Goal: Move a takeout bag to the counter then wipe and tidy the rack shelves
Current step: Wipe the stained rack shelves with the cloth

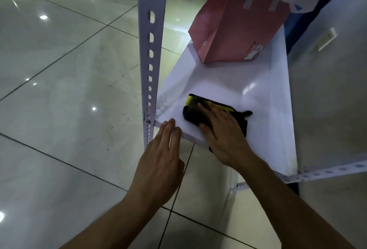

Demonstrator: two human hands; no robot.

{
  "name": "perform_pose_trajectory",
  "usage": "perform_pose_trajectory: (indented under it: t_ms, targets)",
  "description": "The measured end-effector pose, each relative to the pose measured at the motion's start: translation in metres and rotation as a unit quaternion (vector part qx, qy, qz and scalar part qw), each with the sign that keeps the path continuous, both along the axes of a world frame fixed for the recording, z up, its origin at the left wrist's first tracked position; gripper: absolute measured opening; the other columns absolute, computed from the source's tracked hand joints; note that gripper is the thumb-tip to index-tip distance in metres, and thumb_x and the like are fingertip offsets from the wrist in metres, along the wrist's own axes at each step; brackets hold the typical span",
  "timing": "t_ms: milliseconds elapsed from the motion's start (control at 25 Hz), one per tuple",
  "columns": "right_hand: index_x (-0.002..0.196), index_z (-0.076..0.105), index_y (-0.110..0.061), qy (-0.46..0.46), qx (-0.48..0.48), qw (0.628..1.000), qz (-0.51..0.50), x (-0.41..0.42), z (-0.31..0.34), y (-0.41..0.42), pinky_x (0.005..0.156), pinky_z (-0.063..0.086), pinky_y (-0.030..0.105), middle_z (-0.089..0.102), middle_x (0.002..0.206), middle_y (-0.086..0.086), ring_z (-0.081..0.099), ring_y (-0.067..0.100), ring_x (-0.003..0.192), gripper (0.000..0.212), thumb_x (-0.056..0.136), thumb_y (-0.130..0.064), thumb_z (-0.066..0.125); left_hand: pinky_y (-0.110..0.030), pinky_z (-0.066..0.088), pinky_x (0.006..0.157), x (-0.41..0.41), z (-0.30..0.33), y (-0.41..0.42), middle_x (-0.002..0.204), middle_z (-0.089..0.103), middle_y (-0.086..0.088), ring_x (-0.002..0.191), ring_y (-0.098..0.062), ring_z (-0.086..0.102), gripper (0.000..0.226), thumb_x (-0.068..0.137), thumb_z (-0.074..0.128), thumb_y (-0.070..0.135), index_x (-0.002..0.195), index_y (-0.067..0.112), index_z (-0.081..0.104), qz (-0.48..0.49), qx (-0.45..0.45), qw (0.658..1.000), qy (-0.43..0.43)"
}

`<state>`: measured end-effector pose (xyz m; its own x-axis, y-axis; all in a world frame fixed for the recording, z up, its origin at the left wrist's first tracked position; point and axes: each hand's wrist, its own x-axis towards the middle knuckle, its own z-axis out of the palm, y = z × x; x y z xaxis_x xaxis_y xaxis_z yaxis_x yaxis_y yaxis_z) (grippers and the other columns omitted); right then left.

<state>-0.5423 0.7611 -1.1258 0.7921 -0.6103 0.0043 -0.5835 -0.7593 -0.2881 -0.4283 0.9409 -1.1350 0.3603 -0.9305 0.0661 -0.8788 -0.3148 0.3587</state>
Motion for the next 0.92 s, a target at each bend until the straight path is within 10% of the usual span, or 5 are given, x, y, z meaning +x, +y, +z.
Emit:
perform_pose_trajectory:
  t_ms: [280,920]
  targets:
    - [0.159,0.023,-0.028,-0.005,-0.016,0.998,-0.064,0.006,0.002,-0.014,0.123,0.015,0.044,0.025,0.166,0.005,0.022,0.022,0.152,0.055,0.106,-0.039,0.034,-0.032,0.006,0.119,-0.003,-0.004,-0.002,0.165,0.005,-0.016,0.153,-0.027,0.003,0.074,0.092,0.051,0.020,0.156,0.002,0.017,-0.011,0.011,1.000,-0.023]
    - [0.159,0.023,-0.033,-0.019,-0.008,0.999,-0.038,-0.050,0.000,0.036,0.125,0.016,0.039,0.027,0.165,-0.002,0.023,0.015,0.152,0.056,0.104,-0.044,0.027,-0.042,0.024,0.122,0.005,-0.004,0.003,0.166,-0.001,-0.012,0.154,-0.024,0.001,0.077,0.093,0.049,0.019,0.158,0.006,0.010,-0.035,0.020,0.999,-0.015]
